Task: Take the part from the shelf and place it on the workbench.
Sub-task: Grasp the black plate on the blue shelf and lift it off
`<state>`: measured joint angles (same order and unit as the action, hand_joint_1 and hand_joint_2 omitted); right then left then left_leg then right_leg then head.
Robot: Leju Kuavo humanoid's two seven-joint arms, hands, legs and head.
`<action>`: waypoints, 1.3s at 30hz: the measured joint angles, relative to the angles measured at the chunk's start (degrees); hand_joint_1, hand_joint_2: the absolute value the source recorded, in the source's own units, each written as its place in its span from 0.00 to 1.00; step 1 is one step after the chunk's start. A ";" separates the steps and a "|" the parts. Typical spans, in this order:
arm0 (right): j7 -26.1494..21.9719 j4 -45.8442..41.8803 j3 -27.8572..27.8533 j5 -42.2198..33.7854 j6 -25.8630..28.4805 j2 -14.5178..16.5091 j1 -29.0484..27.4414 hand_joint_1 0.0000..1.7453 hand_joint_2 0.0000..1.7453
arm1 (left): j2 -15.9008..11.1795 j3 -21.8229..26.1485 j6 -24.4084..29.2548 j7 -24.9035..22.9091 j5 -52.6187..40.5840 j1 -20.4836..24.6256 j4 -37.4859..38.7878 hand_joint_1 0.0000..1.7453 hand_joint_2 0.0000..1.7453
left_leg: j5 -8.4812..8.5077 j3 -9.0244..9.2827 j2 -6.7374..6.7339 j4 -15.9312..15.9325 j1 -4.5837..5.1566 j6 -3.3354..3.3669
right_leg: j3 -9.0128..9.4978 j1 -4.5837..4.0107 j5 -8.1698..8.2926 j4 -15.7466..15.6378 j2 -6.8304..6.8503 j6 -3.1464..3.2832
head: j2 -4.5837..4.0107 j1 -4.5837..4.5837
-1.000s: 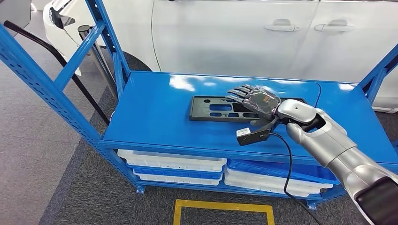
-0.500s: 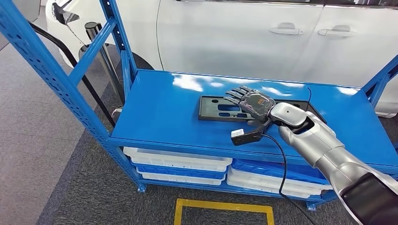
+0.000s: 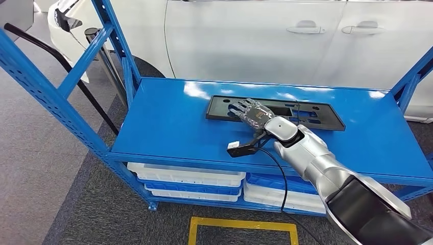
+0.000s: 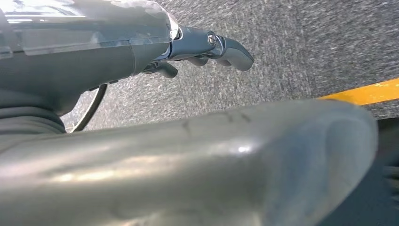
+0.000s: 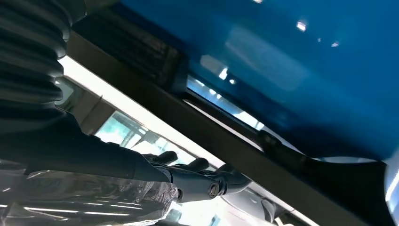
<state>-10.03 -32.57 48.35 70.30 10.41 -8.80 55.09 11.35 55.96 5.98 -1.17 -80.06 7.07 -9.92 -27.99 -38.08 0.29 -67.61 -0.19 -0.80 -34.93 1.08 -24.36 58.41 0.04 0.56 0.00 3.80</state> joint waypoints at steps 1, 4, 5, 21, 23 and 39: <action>-0.02 0.86 0.10 0.01 -0.04 0.63 0.38 0.00 1.00 | 0.00 -0.03 0.01 0.02 0.01 0.06 0.00 0.00 0.00 | 1.61 2.01 0.00 4.18 0.09 0.30 | 0.00 -0.10 -0.03 0.05 -0.07 -0.15 | 0.00 0.00; -0.13 2.79 0.33 0.02 -0.06 1.75 1.12 0.00 1.00 | 0.02 -0.12 0.03 0.03 0.16 0.17 0.00 0.00 0.00 | 2.87 4.27 0.08 9.29 0.44 1.14 | -0.10 -0.30 0.10 -0.06 -0.13 -1.00 | 0.00 0.00; -0.21 3.23 0.40 -0.05 -0.07 2.02 1.23 0.00 1.00 | 0.02 -0.14 0.04 0.03 0.24 0.15 0.00 0.00 0.00 | 3.03 4.23 0.13 9.43 0.41 1.45 | -0.06 -0.33 0.20 -0.19 -0.12 -1.36 | 0.00 0.00; 2.22 9.77 0.57 0.73 3.82 5.47 3.21 1.00 1.00 | 0.16 -0.34 0.25 -0.60 -0.03 -0.03 -0.01 0.00 0.00 | 3.02 3.99 0.17 9.33 0.41 1.32 | -0.22 -0.53 0.00 -0.02 -0.09 -0.79 | 0.00 0.00; 2.19 10.07 0.53 0.72 4.36 5.78 3.45 1.00 1.00 | 0.14 -0.34 0.34 -0.69 -0.02 -0.04 -0.02 0.00 0.00 | 1.62 3.24 0.12 7.47 0.32 0.70 | -0.03 -0.22 0.22 -0.41 -0.04 -0.17 | 0.00 0.00; 1.79 11.39 -0.05 0.70 4.61 7.14 5.08 0.99 1.00 | -0.29 -0.32 0.58 -0.52 0.63 0.03 -0.02 0.00 0.00 | 3.91 4.67 -0.02 10.42 -0.22 2.42 | -0.91 -0.23 -2.43 3.01 -0.35 -2.41 | 0.00 0.00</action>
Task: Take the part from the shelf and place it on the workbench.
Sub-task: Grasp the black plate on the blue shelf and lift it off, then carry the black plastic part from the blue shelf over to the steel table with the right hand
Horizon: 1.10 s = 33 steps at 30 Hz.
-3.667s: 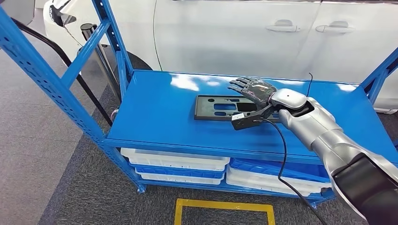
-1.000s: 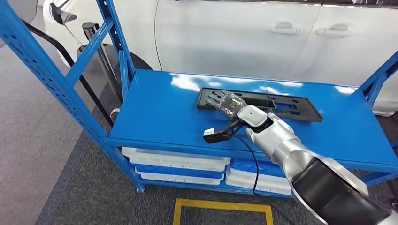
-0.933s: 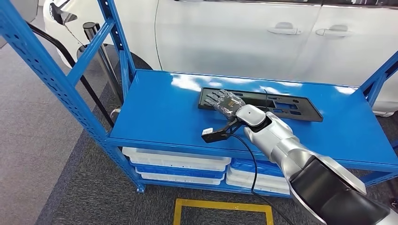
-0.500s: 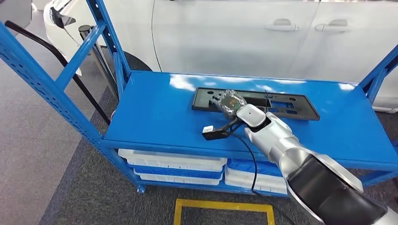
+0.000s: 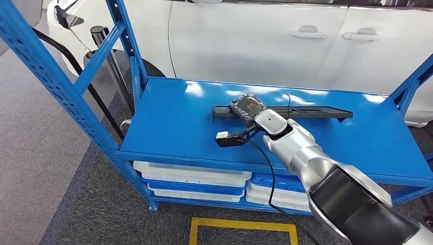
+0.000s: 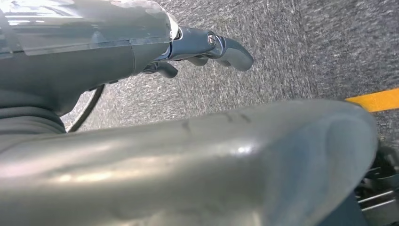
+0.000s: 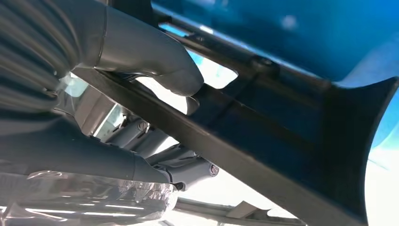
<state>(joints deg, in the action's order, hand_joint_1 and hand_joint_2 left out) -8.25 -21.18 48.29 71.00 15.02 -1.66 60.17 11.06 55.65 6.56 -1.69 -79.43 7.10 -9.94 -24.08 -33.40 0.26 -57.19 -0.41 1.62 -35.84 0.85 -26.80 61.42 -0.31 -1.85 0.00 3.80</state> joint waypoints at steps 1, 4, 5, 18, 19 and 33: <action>-0.09 0.13 -0.01 0.01 -0.18 0.00 0.04 1.00 1.00 | 0.00 0.00 -0.01 0.04 0.06 -0.02 0.00 0.00 0.00 | 0.07 -0.04 -0.04 0.06 0.04 0.17 | -1.64 0.04 -1.95 3.58 0.03 -0.12 | 0.00 0.00; -0.57 0.49 -0.01 0.01 -0.41 0.00 0.00 0.99 1.00 | 0.00 0.00 -0.02 0.15 0.16 -0.18 0.00 0.00 0.00 | 0.09 -0.23 -0.11 0.01 0.20 0.35 | -6.12 0.06 -5.29 12.92 0.05 -0.34 | 0.00 0.00; -0.73 0.53 -0.02 0.01 -0.33 0.00 0.05 0.99 1.00 | 0.00 0.00 -0.02 0.22 0.19 -0.22 0.00 0.00 0.00 | 0.08 -0.23 -0.10 -0.04 0.22 0.34 | -5.77 0.06 -4.32 12.25 0.05 -0.30 | 0.00 0.00; -9.08 -1.62 -3.74 -9.94 4.12 -0.22 1.66 1.00 1.00 | -0.02 0.04 0.00 1.34 0.72 -0.36 0.00 0.00 0.00 | -7.76 -7.10 0.02 -15.14 -0.19 -2.69 | 1.71 0.05 2.52 -3.87 0.56 2.56 | 0.00 0.02; -11.93 -3.46 -5.02 -13.79 3.39 -0.58 1.92 1.00 1.00 | -0.04 0.07 -0.01 1.52 0.89 -0.47 0.00 0.00 0.00 | -8.21 -8.15 0.02 -17.38 -0.31 -2.83 | 1.65 0.04 2.52 -3.82 0.48 2.57 | 0.00 0.02; -20.74 -54.59 -21.55 -80.00 -26.69 -10.25 -3.35 1.00 1.00 | -0.01 1.77 5.51 7.42 5.60 -0.54 0.00 0.00 1.00 | -0.19 -0.80 0.32 -0.51 -0.13 0.43 | -4.56 0.00 -4.55 9.22 0.26 -0.62 | 0.00 0.01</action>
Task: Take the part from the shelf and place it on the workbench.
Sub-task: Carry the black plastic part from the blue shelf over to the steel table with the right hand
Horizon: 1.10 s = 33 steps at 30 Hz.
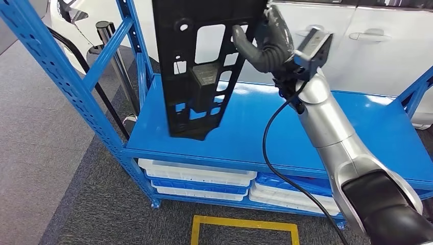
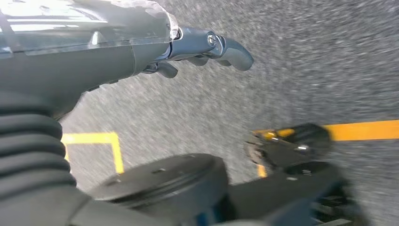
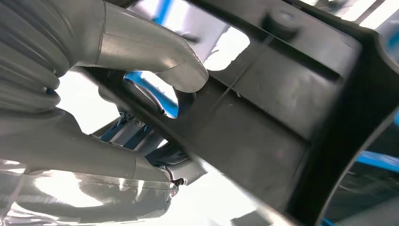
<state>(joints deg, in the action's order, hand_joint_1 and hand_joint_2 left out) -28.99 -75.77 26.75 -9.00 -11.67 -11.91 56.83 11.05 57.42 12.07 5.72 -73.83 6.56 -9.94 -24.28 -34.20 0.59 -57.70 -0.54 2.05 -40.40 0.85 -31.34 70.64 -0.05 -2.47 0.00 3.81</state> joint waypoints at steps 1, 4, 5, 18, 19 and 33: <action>-0.03 -2.42 -0.81 -1.88 -1.04 -0.82 -1.72 1.00 1.00 | 0.06 0.64 0.64 1.22 1.03 0.00 0.00 0.00 1.00 | -0.05 0.03 0.09 -0.04 0.07 0.07 | -1.47 0.00 -0.62 2.68 0.00 -0.07 | 0.00 -0.01; -0.45 -8.74 -2.67 -4.99 -3.53 -2.97 -7.07 1.00 1.00 | 0.43 1.72 4.43 4.93 1.85 -0.01 0.00 0.00 1.00 | -0.32 0.12 0.32 -0.32 0.29 0.07 | 0.05 -0.06 3.44 -1.84 0.02 0.36 | 0.00 -0.01; -0.64 -10.65 -3.15 -5.35 -4.14 -3.55 -8.60 1.00 1.00 | 0.63 1.83 5.38 6.00 1.87 0.05 0.00 0.00 1.00 | -0.47 0.13 0.35 -0.45 0.42 -0.01 | 1.95 -0.19 5.22 -5.98 0.03 0.71 | 0.00 -0.01; -4.94 -22.43 -4.09 -3.69 -5.82 -4.85 -27.43 1.00 1.00 | 1.07 4.19 -1.10 9.59 3.22 0.03 0.00 0.00 1.00 | -7.88 -6.19 -0.23 -15.69 0.10 -3.05 | 5.74 -0.05 7.38 -13.39 0.34 2.96 | 0.00 0.01; -5.18 -23.14 -4.12 -3.44 -5.81 -4.75 -28.48 1.00 1.00 | 1.07 4.14 -0.59 9.41 2.81 0.00 0.00 0.00 1.00 | -6.00 -4.55 -0.25 -12.53 0.02 -3.00 | 5.92 -0.04 7.32 -13.38 0.27 2.87 | 0.00 0.01; -2.53 -27.37 -6.51 -5.43 -6.54 -4.89 -36.24 1.00 1.00 | 1.05 4.14 -2.55 7.45 3.72 0.45 0.00 0.00 1.00 | -0.83 1.61 -0.29 0.54 0.50 0.36 | -0.72 0.02 -0.76 3.22 0.05 -0.01 | 0.00 -0.01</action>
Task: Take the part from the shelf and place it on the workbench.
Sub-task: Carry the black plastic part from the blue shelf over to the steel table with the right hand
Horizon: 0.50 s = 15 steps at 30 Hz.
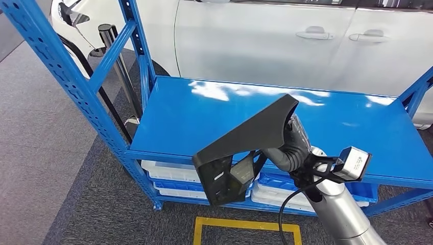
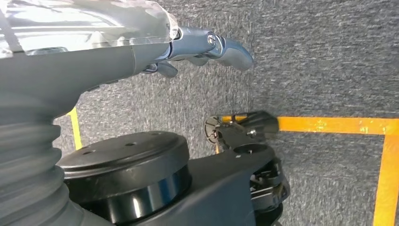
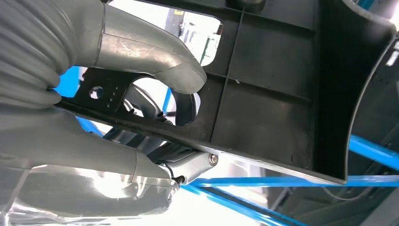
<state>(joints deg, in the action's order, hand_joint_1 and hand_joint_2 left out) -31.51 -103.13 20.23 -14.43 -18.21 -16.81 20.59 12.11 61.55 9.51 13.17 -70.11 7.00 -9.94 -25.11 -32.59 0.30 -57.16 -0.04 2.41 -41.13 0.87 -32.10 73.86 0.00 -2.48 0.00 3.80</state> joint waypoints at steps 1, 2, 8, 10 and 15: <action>0.28 0.00 -0.07 -0.13 -0.13 -0.02 -0.09 1.00 1.00 | 0.00 0.01 -0.03 -0.02 0.01 0.02 0.00 0.00 1.00 | -0.05 0.05 0.03 -0.09 0.03 -0.07 | 1.49 -0.01 1.85 -2.88 0.00 0.15 | 0.00 0.00; 0.47 -0.01 -0.18 -0.20 -0.21 -0.04 -0.13 1.00 1.00 | 0.01 0.01 -0.05 -0.03 0.00 0.06 0.00 0.00 1.00 | -0.13 0.09 0.06 -0.21 0.05 -0.19 | 3.70 -0.04 4.01 -7.21 0.00 0.38 | 0.00 0.00; 1.26 -0.04 -0.72 -0.92 -0.26 -0.10 -0.18 1.00 1.00 | 0.01 0.02 -0.05 -0.91 -0.03 0.29 0.00 0.00 1.00 | -0.66 -0.26 0.12 -0.84 0.43 -1.65 | 7.70 -0.39 6.73 -16.09 -0.05 1.98 | 0.00 0.01; 1.90 -0.11 -0.81 -1.31 -0.41 -0.07 -0.16 1.00 1.00 | 0.01 0.03 -0.08 -1.64 0.10 0.35 0.00 0.00 1.00 | -2.52 -1.34 0.08 -3.48 0.36 -2.24 | 7.87 -0.08 6.88 -16.43 0.07 2.63 | 0.00 0.02; 3.71 -0.11 -0.91 -2.99 -1.19 -0.03 0.28 1.00 1.00 | 0.03 0.46 -0.19 -3.15 0.78 0.21 0.00 0.00 1.00 | -8.21 -8.12 0.03 -18.00 -0.21 -3.22 | 7.89 -0.15 6.88 -16.35 0.31 3.11 | 0.00 0.02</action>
<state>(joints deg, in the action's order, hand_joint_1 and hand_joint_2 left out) -27.80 -103.25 19.32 -17.42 -19.40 -16.84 20.87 12.14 62.01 9.33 10.02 -69.33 7.21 -9.94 -33.31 -40.71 0.33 -75.16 -0.25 -0.81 -33.24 0.73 -25.22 57.51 0.31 0.63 0.00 3.83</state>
